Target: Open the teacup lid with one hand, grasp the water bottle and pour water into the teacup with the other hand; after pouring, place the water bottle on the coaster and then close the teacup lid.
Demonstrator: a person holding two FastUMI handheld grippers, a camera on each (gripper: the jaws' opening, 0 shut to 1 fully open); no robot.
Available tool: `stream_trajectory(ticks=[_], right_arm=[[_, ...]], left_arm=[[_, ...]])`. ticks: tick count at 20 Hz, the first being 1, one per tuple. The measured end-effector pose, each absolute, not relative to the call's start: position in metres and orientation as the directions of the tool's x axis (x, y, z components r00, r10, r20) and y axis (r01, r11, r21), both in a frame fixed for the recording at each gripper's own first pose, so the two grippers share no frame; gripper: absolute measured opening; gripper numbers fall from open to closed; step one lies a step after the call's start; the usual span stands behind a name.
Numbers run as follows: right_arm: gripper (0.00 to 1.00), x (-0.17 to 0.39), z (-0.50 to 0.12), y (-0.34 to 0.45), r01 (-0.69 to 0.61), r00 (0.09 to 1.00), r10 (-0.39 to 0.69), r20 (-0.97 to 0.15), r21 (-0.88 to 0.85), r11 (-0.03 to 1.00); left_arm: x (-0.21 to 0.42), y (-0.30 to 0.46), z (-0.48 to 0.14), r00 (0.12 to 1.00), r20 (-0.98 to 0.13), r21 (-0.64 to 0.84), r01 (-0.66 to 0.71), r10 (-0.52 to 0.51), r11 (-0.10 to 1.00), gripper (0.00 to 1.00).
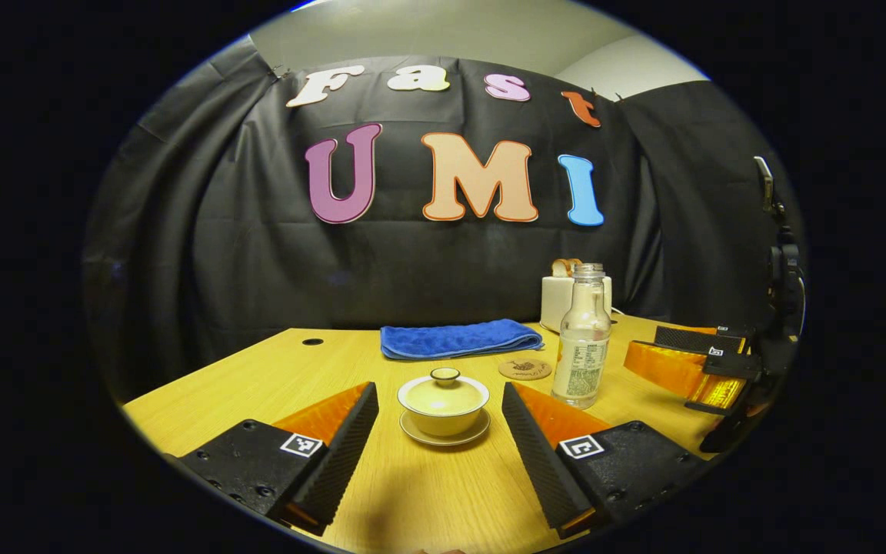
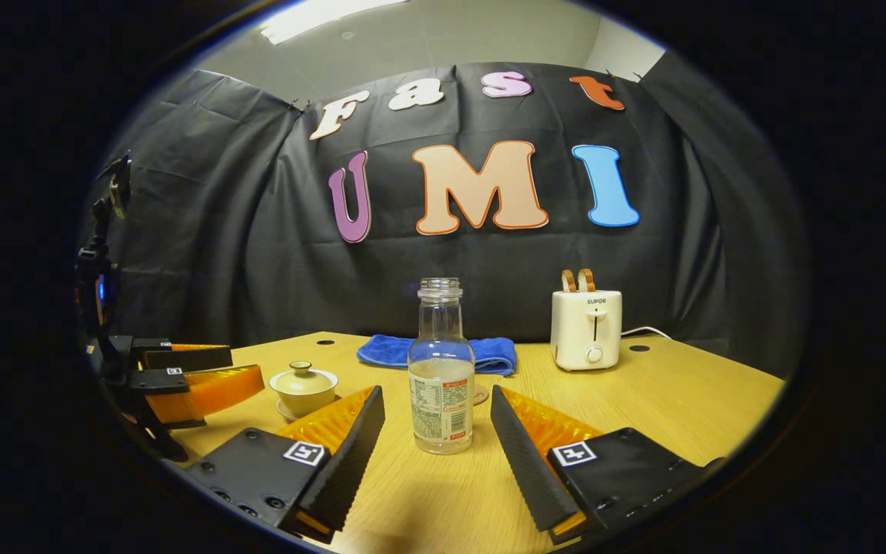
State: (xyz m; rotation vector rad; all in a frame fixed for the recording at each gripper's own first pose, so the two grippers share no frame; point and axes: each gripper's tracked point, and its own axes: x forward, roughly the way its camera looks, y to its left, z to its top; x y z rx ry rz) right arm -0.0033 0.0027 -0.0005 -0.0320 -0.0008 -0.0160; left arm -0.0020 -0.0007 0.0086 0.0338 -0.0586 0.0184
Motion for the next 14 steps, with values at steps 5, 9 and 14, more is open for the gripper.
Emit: stream_trajectory(ticks=[5,9,14], right_arm=[[0.88,-0.005,0.001,0.0,0.035,0.999,-0.035,0.001,-0.032,0.999],[0.91,-0.006,0.001,-0.002,0.047,0.999,-0.047,0.001,-0.033,0.998],[0.92,-0.003,0.0,0.001,0.014,1.0,-0.014,-0.002,-0.032,0.999]], left_arm=[[-0.002,-0.002,0.009,0.998,0.066,0.037,-0.015,0.013,0.999,0.95],[0.003,-0.007,0.009,0.997,0.069,0.042,0.021,-0.024,0.999,0.96],[0.02,-0.012,0.01,0.994,0.07,0.048,0.075,-0.079,0.996,0.94]])
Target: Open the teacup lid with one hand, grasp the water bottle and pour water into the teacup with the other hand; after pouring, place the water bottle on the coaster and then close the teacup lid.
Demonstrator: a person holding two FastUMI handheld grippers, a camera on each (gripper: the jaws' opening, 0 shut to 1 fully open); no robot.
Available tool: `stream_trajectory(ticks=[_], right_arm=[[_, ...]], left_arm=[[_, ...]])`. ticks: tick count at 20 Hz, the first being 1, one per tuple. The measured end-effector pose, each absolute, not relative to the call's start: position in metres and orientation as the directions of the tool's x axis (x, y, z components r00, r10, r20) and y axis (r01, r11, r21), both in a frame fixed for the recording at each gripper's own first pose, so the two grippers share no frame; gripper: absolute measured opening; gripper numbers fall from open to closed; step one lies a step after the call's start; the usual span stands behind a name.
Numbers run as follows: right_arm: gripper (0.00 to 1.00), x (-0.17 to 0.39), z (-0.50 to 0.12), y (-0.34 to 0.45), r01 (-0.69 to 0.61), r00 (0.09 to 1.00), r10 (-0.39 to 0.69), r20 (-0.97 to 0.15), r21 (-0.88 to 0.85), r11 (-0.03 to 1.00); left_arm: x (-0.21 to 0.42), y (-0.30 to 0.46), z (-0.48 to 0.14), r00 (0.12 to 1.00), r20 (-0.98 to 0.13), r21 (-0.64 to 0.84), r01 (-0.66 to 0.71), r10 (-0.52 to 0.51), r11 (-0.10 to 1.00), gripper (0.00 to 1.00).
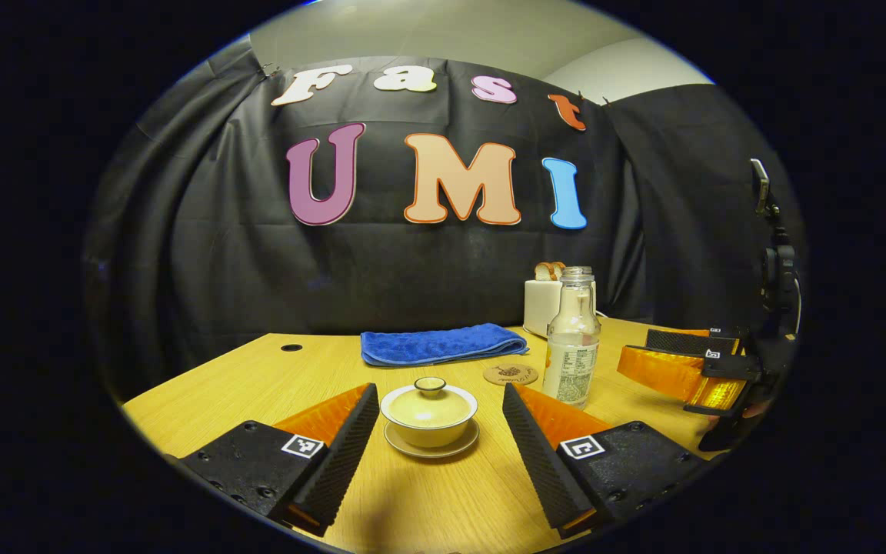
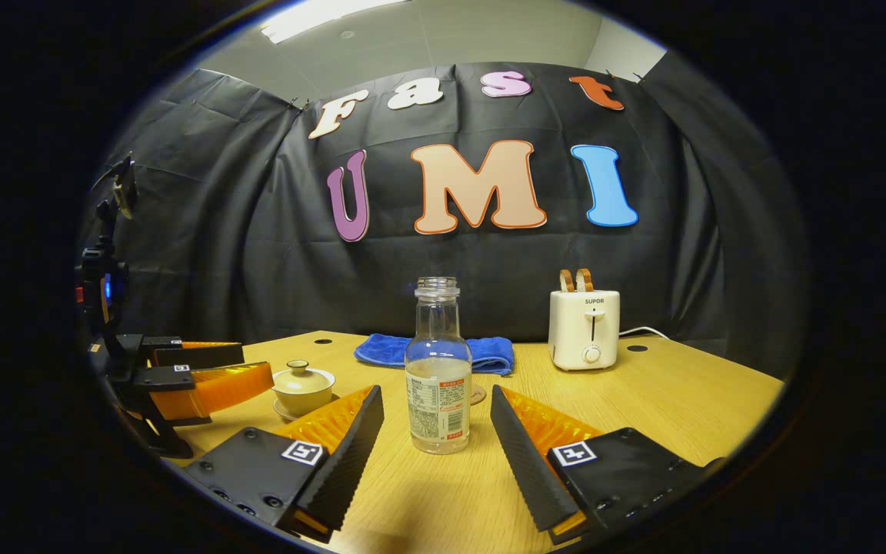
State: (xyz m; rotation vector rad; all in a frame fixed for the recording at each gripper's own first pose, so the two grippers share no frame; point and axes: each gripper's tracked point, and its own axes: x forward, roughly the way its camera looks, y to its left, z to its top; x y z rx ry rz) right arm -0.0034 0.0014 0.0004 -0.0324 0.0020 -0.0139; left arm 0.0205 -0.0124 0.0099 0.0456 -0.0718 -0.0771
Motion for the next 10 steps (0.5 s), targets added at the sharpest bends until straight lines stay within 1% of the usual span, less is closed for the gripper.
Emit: stream_trajectory(ticks=[1,2,4,5,6,7,10], right_arm=[[0.87,-0.003,0.0,0.001,0.013,1.0,-0.013,-0.004,-0.032,0.999],[0.95,-0.004,-0.001,0.001,0.013,1.0,-0.013,-0.004,-0.032,0.999],[0.95,-0.003,0.0,0.0,0.013,1.0,-0.013,-0.003,-0.032,0.999],[0.88,-0.003,0.0,0.001,0.011,1.0,-0.011,-0.002,-0.033,0.999],[0.95,-0.003,0.0,0.001,0.009,1.0,-0.01,-0.002,-0.033,0.999],[0.87,-0.003,-0.001,0.001,0.007,1.0,-0.007,-0.002,-0.032,0.999],[0.87,-0.002,-0.001,0.002,0.001,1.0,-0.001,-0.002,-0.033,0.999]], left_arm=[[0.026,-0.011,0.009,0.995,0.064,0.045,0.072,-0.075,0.996,0.95],[0.032,-0.005,0.01,0.996,0.067,0.043,0.057,-0.06,0.997,0.95],[0.046,-0.002,0.01,0.997,0.062,0.044,0.048,-0.051,0.998,0.95],[0.052,-0.002,0.01,0.997,0.056,0.046,0.056,-0.059,0.997,0.95],[0.061,-0.001,0.009,0.997,0.051,0.051,0.058,-0.061,0.997,0.91],[0.067,-0.001,0.008,0.997,0.04,0.055,0.061,-0.064,0.997,0.9],[0.079,-0.003,0.001,0.996,-0.007,0.052,0.088,-0.088,0.995,0.88]])
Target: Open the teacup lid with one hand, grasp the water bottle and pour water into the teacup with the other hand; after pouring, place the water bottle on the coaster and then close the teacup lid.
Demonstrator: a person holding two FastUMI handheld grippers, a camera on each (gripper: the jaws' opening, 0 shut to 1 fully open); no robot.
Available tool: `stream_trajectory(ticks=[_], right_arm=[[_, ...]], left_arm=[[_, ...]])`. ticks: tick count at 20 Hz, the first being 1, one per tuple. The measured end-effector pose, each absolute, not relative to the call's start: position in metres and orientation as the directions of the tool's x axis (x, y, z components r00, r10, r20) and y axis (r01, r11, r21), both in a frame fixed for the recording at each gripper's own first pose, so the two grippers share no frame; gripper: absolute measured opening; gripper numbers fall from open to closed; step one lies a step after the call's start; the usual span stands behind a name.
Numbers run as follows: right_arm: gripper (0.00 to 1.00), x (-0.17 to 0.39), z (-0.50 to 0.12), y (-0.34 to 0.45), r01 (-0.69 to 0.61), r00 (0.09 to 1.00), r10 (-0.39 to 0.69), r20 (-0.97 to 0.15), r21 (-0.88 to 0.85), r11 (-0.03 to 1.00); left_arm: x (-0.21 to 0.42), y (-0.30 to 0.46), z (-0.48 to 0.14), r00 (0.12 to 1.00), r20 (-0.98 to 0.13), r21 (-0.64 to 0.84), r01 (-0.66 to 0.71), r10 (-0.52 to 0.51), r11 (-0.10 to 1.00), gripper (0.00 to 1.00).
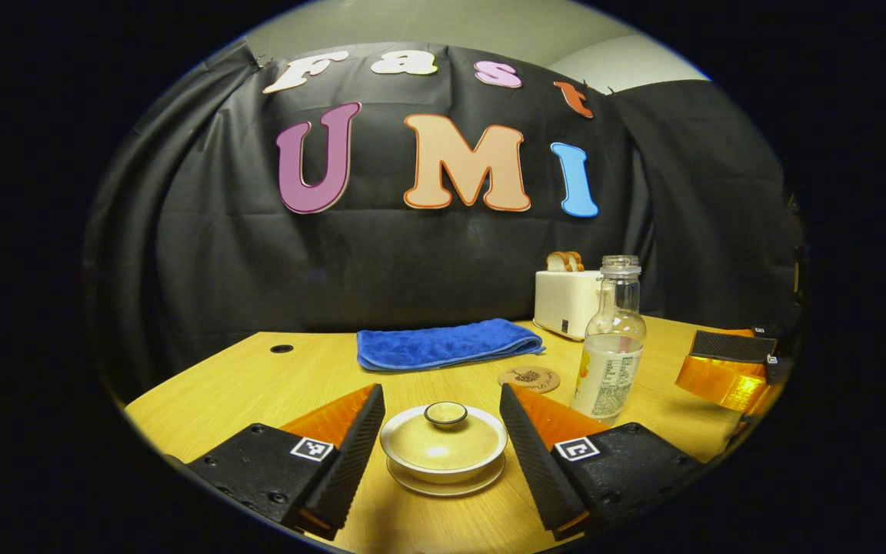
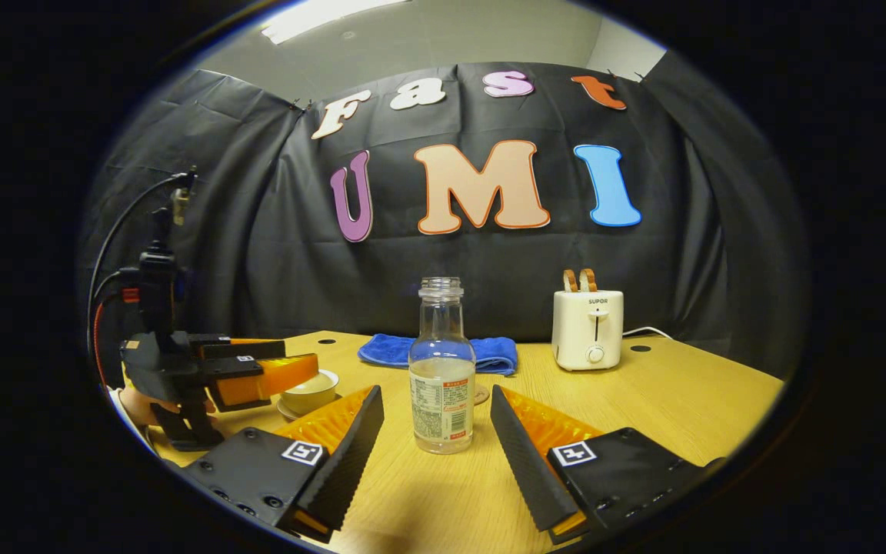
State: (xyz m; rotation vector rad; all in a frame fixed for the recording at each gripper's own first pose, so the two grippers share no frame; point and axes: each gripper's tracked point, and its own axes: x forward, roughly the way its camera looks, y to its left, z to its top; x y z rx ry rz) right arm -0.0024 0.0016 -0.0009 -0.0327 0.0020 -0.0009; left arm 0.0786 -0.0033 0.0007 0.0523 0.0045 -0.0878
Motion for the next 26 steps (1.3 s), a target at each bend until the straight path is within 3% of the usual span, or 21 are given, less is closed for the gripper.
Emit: stream_trajectory(ticks=[5,8,9,10,16,25,26], right_arm=[[0.87,-0.002,-0.002,0.002,-0.004,1.0,0.004,-0.001,-0.033,0.999],[0.92,-0.003,-0.001,0.002,-0.004,1.0,0.004,-0.001,-0.033,0.999],[0.92,-0.003,-0.002,0.002,-0.004,1.0,0.004,-0.001,-0.033,0.999],[0.87,-0.003,-0.002,0.002,-0.004,1.0,0.004,-0.001,-0.034,0.999],[0.87,-0.002,-0.002,0.003,-0.009,1.0,0.009,0.0,-0.034,0.999],[0.87,-0.001,-0.003,0.004,-0.024,1.0,0.024,-0.001,-0.033,0.999],[0.92,0.0,-0.003,0.005,-0.032,1.0,0.031,-0.003,-0.032,0.999]], left_arm=[[0.087,-0.008,-0.005,0.992,-0.057,0.061,0.116,-0.113,0.991,0.79],[0.091,-0.011,-0.006,0.988,-0.06,0.052,0.143,-0.14,0.988,0.63],[0.093,-0.012,-0.007,0.987,-0.067,0.047,0.149,-0.146,0.988,0.61],[0.095,-0.013,-0.009,0.986,-0.078,0.044,0.153,-0.15,0.987,0.53],[0.098,-0.008,-0.009,0.987,-0.086,0.049,0.144,-0.139,0.988,0.29],[0.09,-0.004,0.009,0.994,0.025,0.035,0.104,-0.105,0.994,0.28],[0.089,-0.002,0.009,0.994,0.033,0.036,0.099,-0.1,0.994,0.28]])
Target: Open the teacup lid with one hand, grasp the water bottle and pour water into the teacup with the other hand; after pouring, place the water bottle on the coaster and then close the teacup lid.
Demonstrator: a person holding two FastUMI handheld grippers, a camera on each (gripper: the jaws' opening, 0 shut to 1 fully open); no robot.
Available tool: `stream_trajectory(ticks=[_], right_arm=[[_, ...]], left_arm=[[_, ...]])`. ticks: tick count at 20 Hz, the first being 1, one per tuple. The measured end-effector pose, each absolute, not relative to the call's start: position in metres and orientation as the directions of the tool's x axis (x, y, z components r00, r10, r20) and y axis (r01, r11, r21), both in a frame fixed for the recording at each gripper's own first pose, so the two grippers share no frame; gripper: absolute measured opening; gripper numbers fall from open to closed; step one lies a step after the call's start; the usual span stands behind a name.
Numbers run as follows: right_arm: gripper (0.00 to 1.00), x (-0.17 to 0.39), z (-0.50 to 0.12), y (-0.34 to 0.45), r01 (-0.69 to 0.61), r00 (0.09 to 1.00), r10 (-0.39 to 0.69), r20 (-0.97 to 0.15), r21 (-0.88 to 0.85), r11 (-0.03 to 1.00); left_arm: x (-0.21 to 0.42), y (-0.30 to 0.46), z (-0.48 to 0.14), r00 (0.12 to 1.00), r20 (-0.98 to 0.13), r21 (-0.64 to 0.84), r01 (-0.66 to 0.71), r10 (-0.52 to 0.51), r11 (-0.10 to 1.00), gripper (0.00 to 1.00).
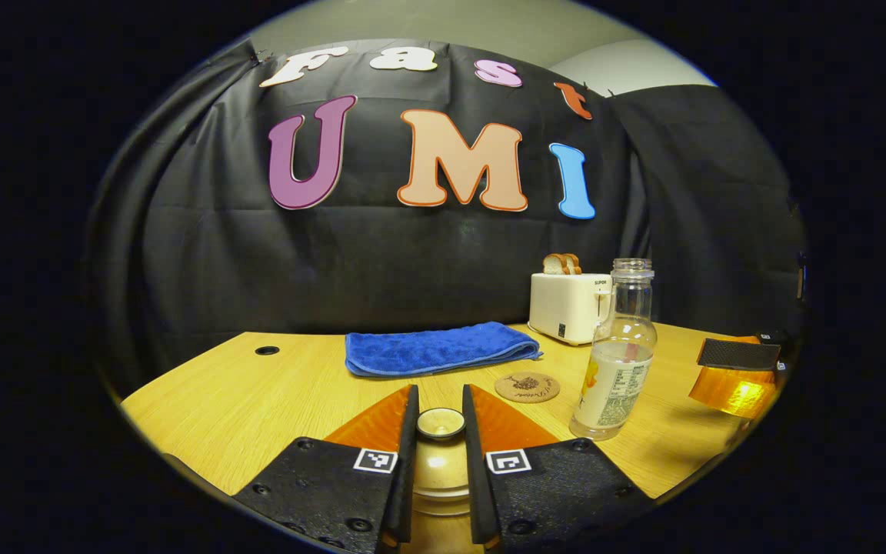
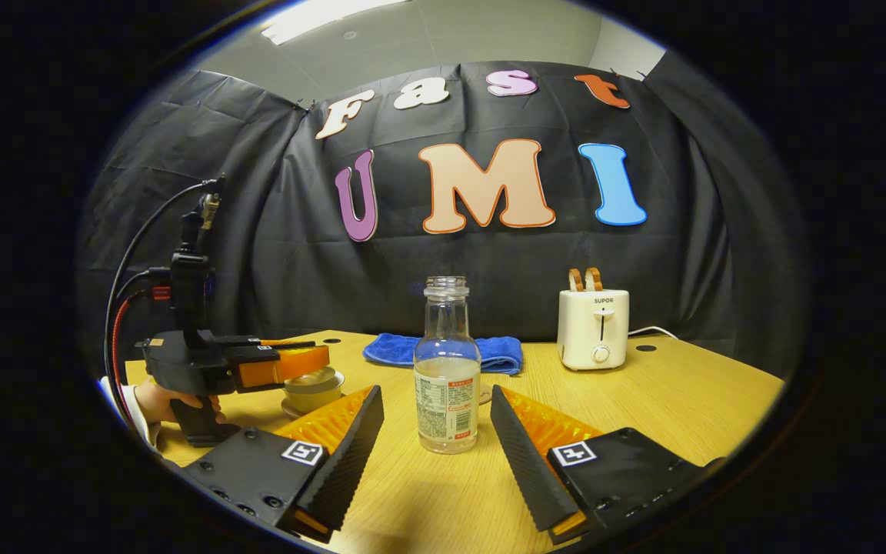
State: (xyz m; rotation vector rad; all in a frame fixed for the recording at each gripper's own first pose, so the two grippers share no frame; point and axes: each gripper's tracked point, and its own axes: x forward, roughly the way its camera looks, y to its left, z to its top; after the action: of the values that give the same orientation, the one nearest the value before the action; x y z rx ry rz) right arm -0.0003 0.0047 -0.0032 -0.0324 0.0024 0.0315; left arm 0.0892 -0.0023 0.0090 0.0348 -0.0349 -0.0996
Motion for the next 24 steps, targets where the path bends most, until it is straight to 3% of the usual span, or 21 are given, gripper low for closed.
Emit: stream_trajectory(ticks=[3,4,5,6,7,8,14,16,24], right_arm=[[0.92,0.003,-0.004,0.004,-0.04,0.999,0.04,-0.006,-0.031,0.999],[0.87,0.005,-0.004,0.005,-0.047,0.999,0.047,-0.006,-0.031,0.998],[0.91,0.006,-0.005,0.007,-0.062,0.998,0.062,-0.011,-0.03,0.998],[0.87,0.007,-0.006,0.009,-0.084,0.996,0.084,-0.015,-0.029,0.996],[0.95,0.011,-0.007,0.009,-0.095,0.995,0.094,-0.025,-0.027,0.995],[0.87,0.015,-0.007,0.007,-0.09,0.995,0.089,-0.035,-0.025,0.996],[0.95,0.04,-0.016,0.0,-0.064,0.994,0.061,-0.087,-0.027,0.998],[0.87,0.048,-0.02,-0.003,-0.051,0.992,0.048,-0.114,-0.03,0.998],[0.92,0.081,-0.04,-0.004,-0.032,0.974,0.021,-0.226,-0.044,0.999]], left_arm=[[0.084,0.003,0.01,0.996,0.041,0.036,0.078,-0.079,0.996,0.28],[0.081,0.006,0.011,0.997,0.044,0.036,0.068,-0.07,0.997,0.28],[0.079,0.01,0.012,0.997,0.044,0.037,0.058,-0.06,0.998,0.28],[0.076,0.013,0.01,0.998,0.044,0.037,0.049,-0.051,0.998,0.27],[0.072,0.015,0.011,0.998,0.05,0.037,0.042,-0.044,0.998,0.28],[0.069,0.018,0.012,0.997,0.059,0.036,0.038,-0.04,0.999,0.28],[0.052,0.029,0.012,0.998,0.063,0.037,0.02,-0.023,0.999,0.27],[0.047,0.034,0.012,0.998,0.063,0.037,0.013,-0.015,0.999,0.27],[0.028,0.046,0.011,0.998,0.064,0.036,0.009,-0.011,0.999,0.27]])
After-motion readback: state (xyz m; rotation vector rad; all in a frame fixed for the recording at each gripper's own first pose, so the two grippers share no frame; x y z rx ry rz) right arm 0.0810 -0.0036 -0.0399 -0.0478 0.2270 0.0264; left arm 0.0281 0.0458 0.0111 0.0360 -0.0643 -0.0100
